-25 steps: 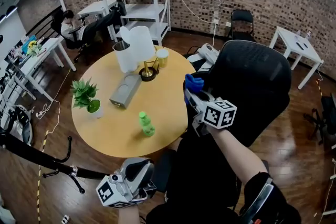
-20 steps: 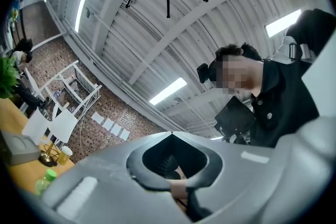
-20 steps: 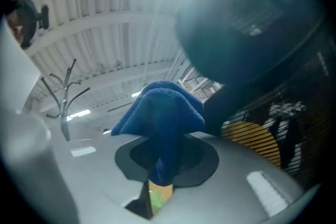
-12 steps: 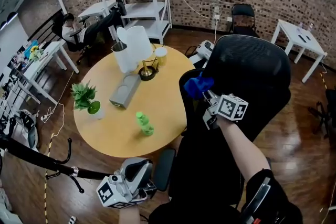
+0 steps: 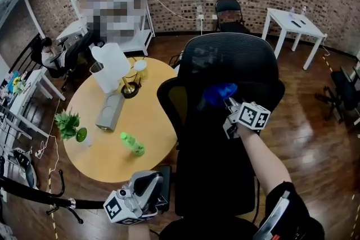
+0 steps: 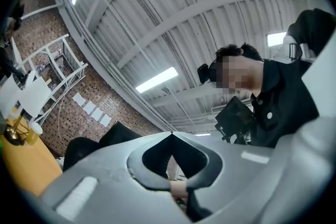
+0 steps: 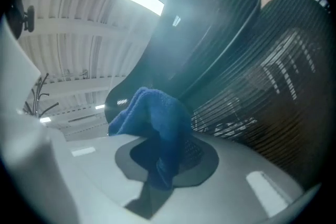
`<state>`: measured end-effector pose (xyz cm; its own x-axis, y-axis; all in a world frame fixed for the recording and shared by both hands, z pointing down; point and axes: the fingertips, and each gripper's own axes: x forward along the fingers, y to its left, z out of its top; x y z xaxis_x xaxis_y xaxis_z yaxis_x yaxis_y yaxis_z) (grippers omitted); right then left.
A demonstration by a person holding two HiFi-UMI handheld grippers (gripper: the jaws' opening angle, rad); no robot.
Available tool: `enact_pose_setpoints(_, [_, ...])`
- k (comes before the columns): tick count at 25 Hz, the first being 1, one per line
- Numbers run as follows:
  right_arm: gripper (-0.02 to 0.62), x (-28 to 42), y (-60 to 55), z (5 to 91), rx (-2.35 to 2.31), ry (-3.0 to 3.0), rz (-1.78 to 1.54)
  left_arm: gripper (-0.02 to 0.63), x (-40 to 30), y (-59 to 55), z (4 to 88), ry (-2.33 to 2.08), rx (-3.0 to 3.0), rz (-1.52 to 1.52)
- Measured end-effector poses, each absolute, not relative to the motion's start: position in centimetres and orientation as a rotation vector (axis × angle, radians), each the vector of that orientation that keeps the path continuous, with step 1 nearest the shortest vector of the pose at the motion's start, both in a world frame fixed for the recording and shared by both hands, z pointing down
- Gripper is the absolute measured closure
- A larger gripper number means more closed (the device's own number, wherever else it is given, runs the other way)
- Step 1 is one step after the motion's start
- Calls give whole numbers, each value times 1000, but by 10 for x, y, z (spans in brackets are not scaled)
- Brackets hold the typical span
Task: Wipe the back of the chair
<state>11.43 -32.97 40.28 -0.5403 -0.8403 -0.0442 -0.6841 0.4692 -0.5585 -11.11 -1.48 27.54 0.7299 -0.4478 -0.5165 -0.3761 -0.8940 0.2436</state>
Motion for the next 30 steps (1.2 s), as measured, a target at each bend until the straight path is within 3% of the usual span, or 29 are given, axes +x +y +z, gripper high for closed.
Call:
enact_pose_setpoints(21, [541,449,-232,449,-2087,1678,-610,614,-23,-36,294,-289,2823,-790])
enact_pose_setpoints(25, [541,452,-213,459,-2197,1625,-575,614,-26,-36,296,-268,2817,-796])
enact_pose_setpoints(30, [541,378,-244,485,-2181,1820,-662,614,-30,-33,295,-303,2791,-794])
